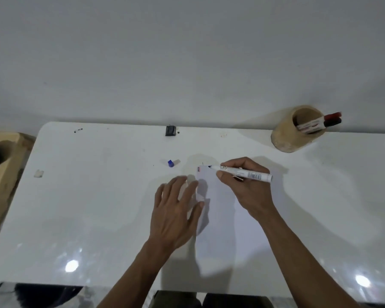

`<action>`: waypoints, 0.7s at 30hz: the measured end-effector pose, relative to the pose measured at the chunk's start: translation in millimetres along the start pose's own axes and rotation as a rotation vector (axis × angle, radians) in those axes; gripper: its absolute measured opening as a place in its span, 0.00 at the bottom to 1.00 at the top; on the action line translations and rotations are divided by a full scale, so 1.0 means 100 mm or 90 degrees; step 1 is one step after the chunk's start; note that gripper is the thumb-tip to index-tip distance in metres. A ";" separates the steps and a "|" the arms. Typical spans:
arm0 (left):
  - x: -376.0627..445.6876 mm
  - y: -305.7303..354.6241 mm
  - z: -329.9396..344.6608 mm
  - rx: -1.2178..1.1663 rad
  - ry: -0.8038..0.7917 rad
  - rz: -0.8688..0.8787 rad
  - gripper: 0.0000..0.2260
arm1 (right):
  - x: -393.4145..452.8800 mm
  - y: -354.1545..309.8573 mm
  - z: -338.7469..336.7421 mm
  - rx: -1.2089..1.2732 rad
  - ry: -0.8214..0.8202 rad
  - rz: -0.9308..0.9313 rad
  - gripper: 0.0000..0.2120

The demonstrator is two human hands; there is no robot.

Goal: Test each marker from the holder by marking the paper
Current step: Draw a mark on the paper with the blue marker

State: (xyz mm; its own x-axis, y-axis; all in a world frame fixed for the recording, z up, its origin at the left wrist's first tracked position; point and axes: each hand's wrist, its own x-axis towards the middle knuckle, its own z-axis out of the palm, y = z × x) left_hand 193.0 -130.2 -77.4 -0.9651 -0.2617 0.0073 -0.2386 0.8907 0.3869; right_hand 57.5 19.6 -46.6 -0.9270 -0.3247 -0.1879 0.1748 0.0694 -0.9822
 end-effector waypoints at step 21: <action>-0.05 -0.13 0.22 0.115 -0.037 0.013 0.26 | 0.25 0.32 0.15 -0.158 0.027 -0.001 0.08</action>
State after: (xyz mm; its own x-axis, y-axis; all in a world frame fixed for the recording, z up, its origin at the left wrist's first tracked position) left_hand 198.6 -131.8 -103.0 -0.9735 -0.2249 -0.0419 -0.2286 0.9493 0.2160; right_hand 44.7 -0.7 -83.0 -0.9412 -0.2852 -0.1812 0.0918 0.3002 -0.9494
